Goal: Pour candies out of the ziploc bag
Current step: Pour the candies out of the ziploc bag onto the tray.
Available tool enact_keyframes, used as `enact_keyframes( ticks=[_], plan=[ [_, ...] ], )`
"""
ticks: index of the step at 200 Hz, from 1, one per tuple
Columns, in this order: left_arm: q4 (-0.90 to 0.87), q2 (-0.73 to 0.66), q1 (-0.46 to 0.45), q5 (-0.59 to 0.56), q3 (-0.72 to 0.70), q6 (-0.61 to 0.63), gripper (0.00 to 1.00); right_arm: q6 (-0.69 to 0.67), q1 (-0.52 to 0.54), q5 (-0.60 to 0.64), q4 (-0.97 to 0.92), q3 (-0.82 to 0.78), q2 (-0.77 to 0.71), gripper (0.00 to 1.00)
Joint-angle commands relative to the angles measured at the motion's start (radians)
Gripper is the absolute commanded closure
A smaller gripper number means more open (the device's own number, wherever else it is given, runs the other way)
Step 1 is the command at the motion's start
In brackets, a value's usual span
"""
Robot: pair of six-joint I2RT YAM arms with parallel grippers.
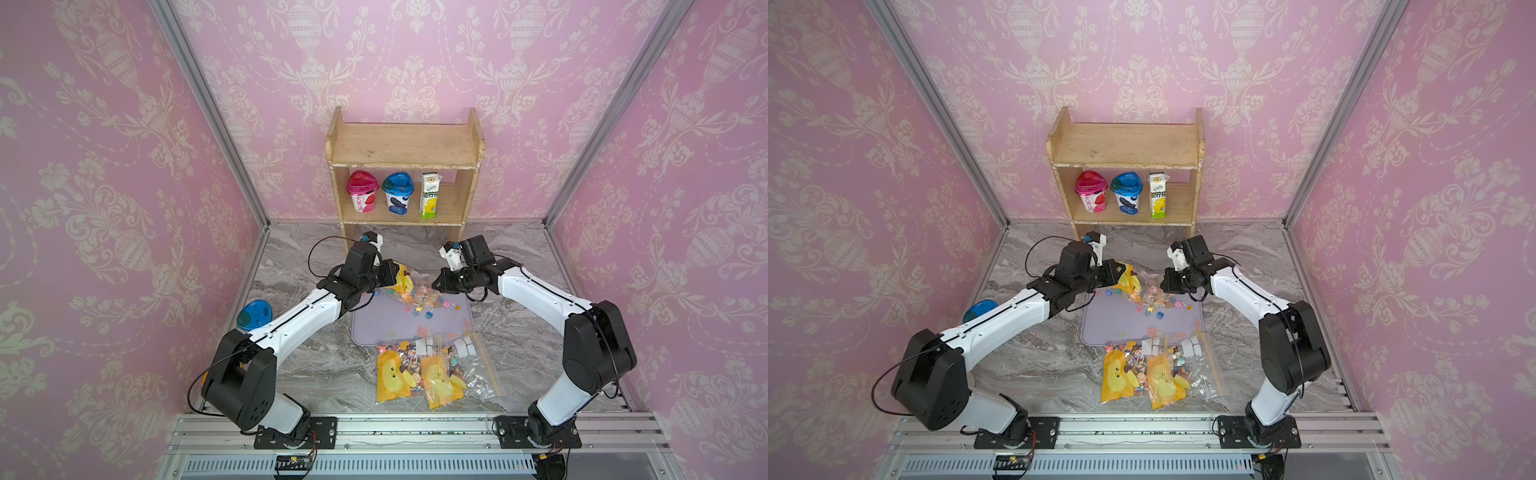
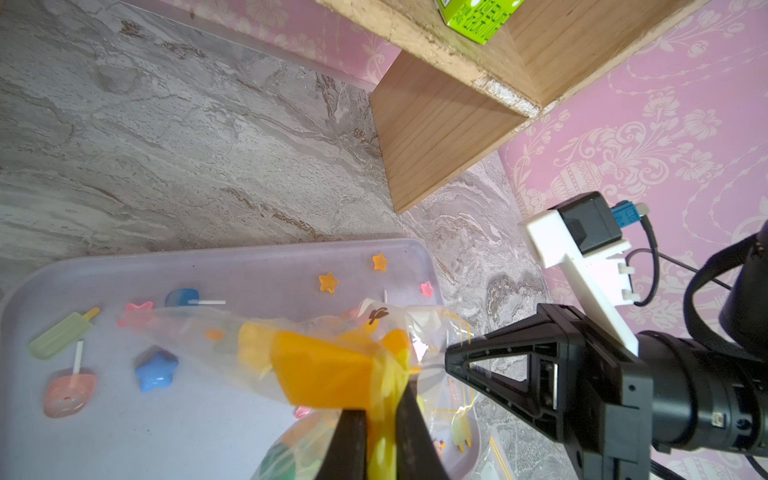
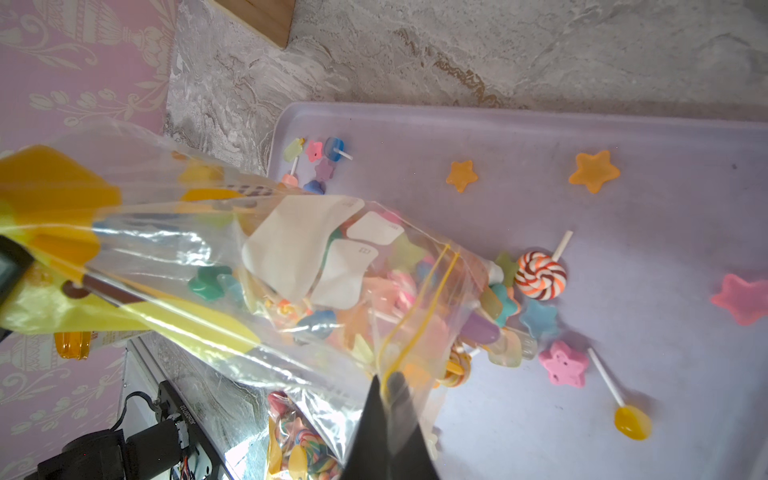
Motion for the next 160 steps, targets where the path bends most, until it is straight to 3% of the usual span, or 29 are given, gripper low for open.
enact_keyframes(
  ticks=[1, 160],
  plan=[
    [0.076, -0.043, 0.019, -0.033, 0.022, 0.006, 1.00, -0.003, -0.008, 0.043, -0.041, -0.022, -0.043, 1.00],
    [0.078, -0.030, 0.017, -0.030, 0.041, 0.010, 1.00, -0.025, -0.008, 0.069, -0.070, -0.027, -0.060, 1.00]
  ],
)
